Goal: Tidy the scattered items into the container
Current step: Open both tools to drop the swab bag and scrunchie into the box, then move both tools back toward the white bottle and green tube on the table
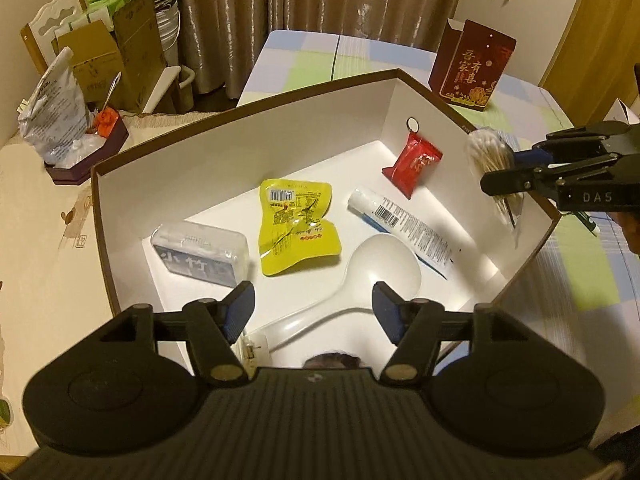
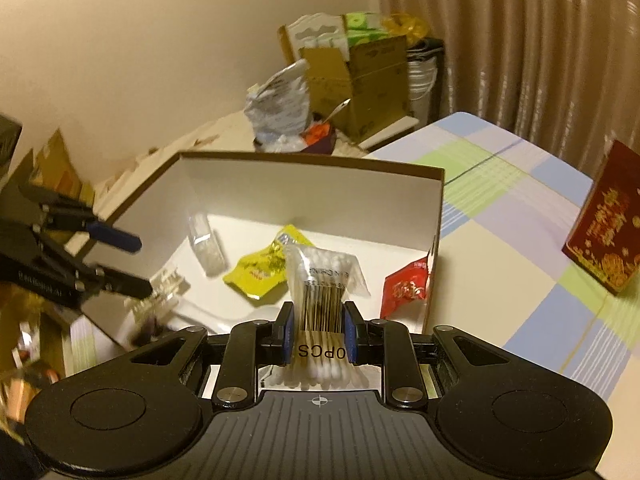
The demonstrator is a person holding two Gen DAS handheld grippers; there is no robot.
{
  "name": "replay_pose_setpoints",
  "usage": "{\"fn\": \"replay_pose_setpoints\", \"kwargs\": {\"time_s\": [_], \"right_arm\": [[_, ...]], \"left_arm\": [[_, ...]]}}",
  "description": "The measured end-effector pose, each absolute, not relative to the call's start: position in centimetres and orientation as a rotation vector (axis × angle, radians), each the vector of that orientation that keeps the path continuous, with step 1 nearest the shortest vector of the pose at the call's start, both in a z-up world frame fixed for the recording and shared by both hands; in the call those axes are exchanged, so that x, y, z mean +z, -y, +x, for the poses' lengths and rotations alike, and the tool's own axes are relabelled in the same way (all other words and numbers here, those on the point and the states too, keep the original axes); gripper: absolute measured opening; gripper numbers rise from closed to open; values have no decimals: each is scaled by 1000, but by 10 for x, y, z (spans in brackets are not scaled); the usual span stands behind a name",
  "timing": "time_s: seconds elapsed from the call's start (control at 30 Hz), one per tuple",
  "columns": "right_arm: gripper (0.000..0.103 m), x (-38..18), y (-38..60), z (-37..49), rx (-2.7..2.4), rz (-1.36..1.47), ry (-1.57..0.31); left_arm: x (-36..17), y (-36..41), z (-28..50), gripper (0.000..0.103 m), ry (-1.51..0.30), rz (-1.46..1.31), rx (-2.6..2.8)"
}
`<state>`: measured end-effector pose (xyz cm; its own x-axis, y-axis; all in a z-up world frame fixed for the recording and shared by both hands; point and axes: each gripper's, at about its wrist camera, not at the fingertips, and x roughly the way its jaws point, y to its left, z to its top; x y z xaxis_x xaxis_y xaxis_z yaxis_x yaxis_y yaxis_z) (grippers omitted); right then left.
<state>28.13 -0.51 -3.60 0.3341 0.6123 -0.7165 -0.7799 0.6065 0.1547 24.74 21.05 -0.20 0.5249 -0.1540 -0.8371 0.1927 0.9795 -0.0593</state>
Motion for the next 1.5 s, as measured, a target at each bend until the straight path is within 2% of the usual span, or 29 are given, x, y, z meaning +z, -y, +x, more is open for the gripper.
{"fn": "replay_pose_setpoints", "kwargs": {"time_s": [0.13,0.47,0.5,0.53,0.57,0.6,0.87,1.07,1.5], "right_arm": [[27,-37,0,279,960,-303,-815],[27,-32,-4,270,963,-384,-810],[32,-32,-4,268,956,-385,-811],[44,-32,-3,266,948,-388,-814],[91,-31,-2,263,934,-390,-803],[103,-29,0,257,922,-393,-768],[103,-30,4,241,865,-406,-782],[103,-33,11,232,813,-399,-811],[103,-15,23,210,805,-352,-782]], "left_arm": [[-1,-212,246,61,-998,29,-201],[5,-208,240,72,-997,18,-188],[6,-208,239,74,-999,14,-185],[6,-208,238,75,-1002,10,-182],[7,-207,237,76,-1004,6,-181],[8,-206,236,78,-1004,5,-182],[13,-199,225,91,-1016,-3,-143],[19,-193,215,96,-1008,1,-110],[32,-183,185,97,-974,14,-25]]}}
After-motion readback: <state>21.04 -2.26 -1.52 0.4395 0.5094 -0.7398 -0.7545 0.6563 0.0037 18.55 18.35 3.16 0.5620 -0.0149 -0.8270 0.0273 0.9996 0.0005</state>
